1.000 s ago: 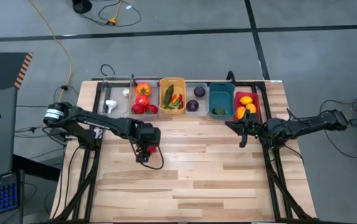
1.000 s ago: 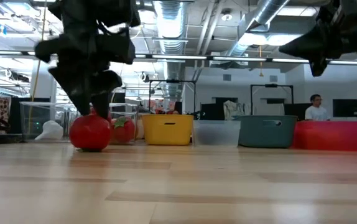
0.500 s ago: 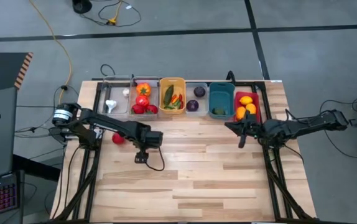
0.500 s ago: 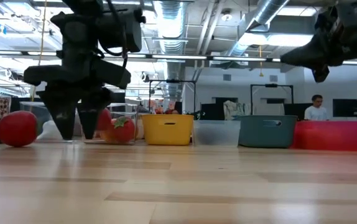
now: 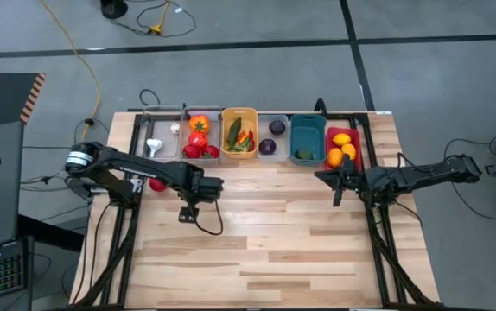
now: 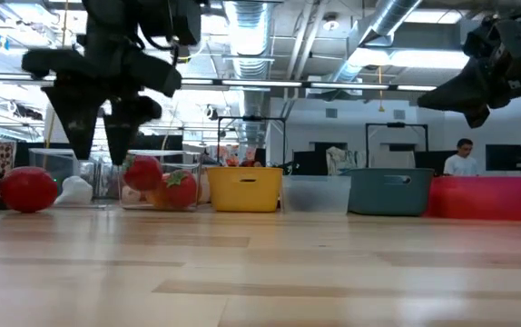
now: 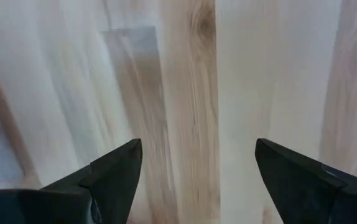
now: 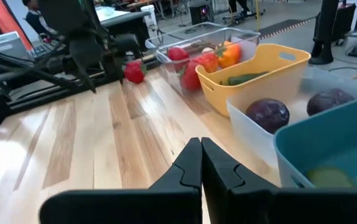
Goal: Sort produce into baskets
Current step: Put the tomato into the right transparent bin
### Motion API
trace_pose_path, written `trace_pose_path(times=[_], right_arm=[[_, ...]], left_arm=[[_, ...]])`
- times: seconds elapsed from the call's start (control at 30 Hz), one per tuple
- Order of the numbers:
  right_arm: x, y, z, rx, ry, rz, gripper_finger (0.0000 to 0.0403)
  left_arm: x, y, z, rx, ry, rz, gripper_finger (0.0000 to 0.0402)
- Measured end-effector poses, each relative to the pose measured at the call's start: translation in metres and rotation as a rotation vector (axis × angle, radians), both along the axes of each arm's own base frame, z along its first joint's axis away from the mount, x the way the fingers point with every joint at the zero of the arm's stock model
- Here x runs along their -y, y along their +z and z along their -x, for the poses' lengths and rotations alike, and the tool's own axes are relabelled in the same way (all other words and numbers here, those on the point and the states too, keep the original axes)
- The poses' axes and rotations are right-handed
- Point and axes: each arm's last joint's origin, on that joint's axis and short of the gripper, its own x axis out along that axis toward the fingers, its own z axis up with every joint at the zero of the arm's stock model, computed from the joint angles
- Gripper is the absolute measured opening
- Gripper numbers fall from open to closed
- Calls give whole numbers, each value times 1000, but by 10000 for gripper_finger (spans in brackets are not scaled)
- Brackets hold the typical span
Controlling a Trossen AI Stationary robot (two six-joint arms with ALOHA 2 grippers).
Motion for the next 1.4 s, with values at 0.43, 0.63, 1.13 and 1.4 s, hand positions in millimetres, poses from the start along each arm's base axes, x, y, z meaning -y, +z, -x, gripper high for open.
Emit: trace_pose_path(times=[0.43,0.63,1.13,1.4], right_arm=[[1,-25,7,105,12,-48,30],[2,-24,7,96,5,23,31],[3,-28,6,37,-3,85,35],[3,-27,6,40,-3,86,36]], left_arm=[[-5,29,54,90,217,-36,300],[-9,32,85,49,357,-73,300],[-9,42,104,54,516,-25,300],[-9,42,105,46,506,-32,300]])
